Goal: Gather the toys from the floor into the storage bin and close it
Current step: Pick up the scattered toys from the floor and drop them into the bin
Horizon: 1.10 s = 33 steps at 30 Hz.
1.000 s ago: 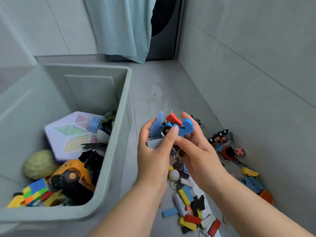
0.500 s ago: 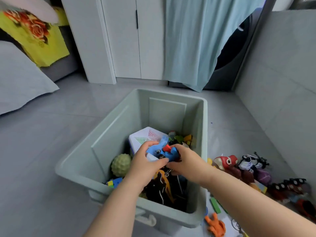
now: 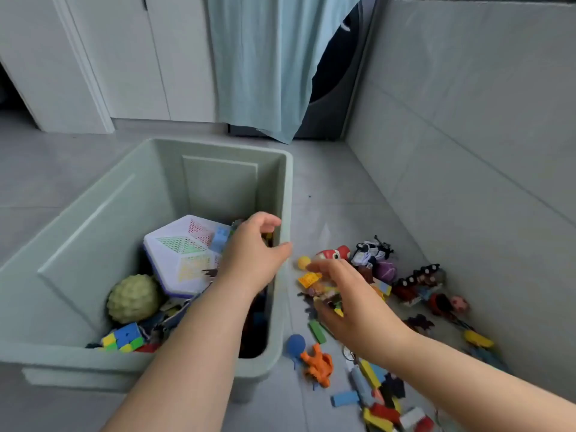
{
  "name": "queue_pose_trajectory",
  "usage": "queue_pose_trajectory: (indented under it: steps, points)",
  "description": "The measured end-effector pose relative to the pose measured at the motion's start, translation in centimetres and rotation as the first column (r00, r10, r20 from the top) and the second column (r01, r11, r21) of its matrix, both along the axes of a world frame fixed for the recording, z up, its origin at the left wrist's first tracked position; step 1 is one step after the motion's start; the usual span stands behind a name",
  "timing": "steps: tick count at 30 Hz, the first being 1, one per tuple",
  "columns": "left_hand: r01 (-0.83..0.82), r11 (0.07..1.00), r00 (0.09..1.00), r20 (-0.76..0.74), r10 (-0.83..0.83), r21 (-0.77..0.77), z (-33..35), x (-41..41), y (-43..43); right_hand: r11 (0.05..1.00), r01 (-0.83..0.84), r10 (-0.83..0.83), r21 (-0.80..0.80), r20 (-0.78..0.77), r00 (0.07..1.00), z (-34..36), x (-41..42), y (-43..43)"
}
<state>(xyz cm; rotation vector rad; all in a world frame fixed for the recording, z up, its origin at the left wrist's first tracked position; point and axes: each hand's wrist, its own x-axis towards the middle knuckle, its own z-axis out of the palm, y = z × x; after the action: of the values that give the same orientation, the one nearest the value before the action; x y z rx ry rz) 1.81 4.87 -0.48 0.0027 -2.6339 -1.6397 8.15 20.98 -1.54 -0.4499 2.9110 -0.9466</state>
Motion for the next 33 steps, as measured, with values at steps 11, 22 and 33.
queue_pose_trajectory:
  steps: [11, 22, 33]
  points:
    - [0.329, 0.859, 0.744, 0.453, -0.492, 0.393, -5.4, 3.3, 18.5, 0.801, 0.534, -0.589, 0.271, 0.52, 0.619, -15.2, 10.6, 20.6]
    - [0.014, 0.997, 0.671, 0.738, -0.066, 0.076, -18.0, 6.9, 22.2, 0.927, -0.003, -0.203, 0.374, 0.51, 0.836, -21.3, 7.2, 18.3]
    - [-0.287, 0.906, 0.566, 0.818, -0.101, 0.311, -19.7, 9.7, 23.5, 0.884, 0.447, -0.46, 0.133, 0.413, 0.786, -23.3, 6.9, 21.8]
